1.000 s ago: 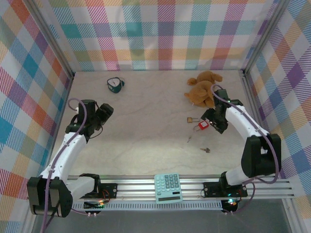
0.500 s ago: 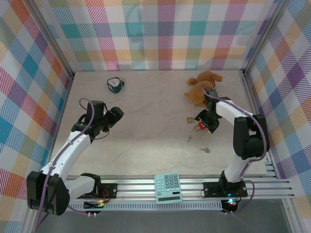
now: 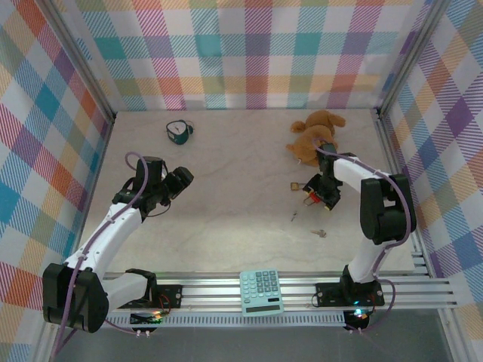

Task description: Unlock with the key

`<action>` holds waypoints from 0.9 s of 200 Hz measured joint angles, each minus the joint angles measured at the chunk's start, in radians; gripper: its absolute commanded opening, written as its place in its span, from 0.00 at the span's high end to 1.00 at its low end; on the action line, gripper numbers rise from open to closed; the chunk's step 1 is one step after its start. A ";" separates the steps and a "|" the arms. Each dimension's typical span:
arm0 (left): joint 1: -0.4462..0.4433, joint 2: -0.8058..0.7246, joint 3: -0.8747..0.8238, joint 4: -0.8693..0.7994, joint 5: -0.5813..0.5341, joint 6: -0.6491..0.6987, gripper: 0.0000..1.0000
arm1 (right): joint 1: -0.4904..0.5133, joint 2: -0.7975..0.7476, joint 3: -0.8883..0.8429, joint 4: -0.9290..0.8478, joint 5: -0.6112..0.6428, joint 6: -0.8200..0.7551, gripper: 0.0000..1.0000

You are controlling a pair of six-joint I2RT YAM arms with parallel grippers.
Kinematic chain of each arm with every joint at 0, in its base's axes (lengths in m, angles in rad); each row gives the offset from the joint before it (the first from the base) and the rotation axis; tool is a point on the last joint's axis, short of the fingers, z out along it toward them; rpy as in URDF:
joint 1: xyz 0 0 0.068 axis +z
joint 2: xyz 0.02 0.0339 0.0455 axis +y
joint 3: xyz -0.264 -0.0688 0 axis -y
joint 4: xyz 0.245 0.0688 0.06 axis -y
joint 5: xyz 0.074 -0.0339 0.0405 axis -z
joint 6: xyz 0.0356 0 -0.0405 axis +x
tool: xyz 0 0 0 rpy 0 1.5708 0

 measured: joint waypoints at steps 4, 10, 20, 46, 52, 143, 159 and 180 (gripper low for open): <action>0.000 0.000 -0.001 0.000 0.001 0.000 0.23 | 0.000 -0.002 -0.004 -0.003 0.000 -0.009 0.29; 0.000 0.000 -0.001 0.000 0.004 0.000 0.23 | 0.000 -0.005 -0.009 -0.006 0.000 -0.020 0.29; 0.000 0.001 -0.001 0.000 0.007 0.000 0.23 | 0.000 -0.011 -0.014 -0.008 -0.001 -0.041 0.30; -0.001 0.001 -0.001 0.000 0.008 0.000 0.23 | 0.000 -0.036 -0.015 -0.013 -0.004 -0.097 0.33; -0.002 0.001 -0.001 0.000 0.008 0.000 0.23 | 0.000 -0.043 -0.014 -0.014 -0.004 -0.109 0.34; -0.008 0.000 -0.001 -0.008 0.015 0.003 0.23 | -0.024 0.023 0.076 -0.037 -0.027 -0.191 0.38; -0.008 -0.001 -0.001 -0.008 0.015 0.004 0.23 | -0.024 0.031 0.076 -0.042 -0.025 -0.188 0.38; -0.008 -0.001 -0.001 -0.008 0.015 0.005 0.23 | -0.024 0.031 0.076 -0.043 -0.018 -0.186 0.38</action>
